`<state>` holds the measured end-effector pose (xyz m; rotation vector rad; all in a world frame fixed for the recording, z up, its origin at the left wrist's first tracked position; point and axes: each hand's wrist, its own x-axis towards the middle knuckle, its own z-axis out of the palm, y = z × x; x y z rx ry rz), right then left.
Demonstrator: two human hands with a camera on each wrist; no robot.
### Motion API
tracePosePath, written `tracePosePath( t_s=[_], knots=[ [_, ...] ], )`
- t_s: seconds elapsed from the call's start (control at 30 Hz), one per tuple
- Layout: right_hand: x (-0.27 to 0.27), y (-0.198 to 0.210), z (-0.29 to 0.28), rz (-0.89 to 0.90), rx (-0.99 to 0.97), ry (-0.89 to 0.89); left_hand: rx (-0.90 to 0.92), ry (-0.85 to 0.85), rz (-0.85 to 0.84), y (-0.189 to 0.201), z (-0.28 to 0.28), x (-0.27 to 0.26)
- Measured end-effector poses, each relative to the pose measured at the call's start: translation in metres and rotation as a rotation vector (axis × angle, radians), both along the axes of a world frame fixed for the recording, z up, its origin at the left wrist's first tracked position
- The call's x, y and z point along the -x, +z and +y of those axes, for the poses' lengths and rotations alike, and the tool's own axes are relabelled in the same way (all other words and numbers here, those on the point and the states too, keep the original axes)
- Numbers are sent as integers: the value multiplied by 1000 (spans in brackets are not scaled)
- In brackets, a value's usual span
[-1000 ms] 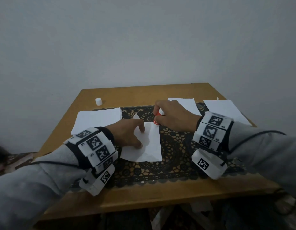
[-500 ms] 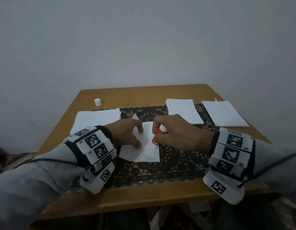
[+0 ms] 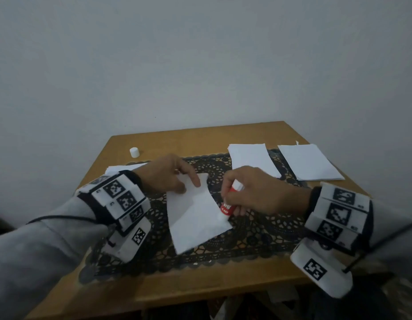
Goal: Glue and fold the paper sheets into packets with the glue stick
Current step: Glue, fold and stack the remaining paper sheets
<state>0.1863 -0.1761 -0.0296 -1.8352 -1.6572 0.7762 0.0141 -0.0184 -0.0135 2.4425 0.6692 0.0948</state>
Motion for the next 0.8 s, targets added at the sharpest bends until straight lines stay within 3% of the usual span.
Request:
tracePosePath(
  t_s=[0.17,0.3,0.63,0.8],
  knots=[
    [-27,10,2,118,-116,-153,75,-101,207,-4,2,24],
    [-31,11,7,109,-191,-216,202,-111,206,-12,-9,22],
    [-24,0,12,-224,-231,-191,-17,-35,271,-25,-19,11],
    [-22,-4,13,-263,-193,-162,-59,-20,283,-27,-23,9]
  ],
)
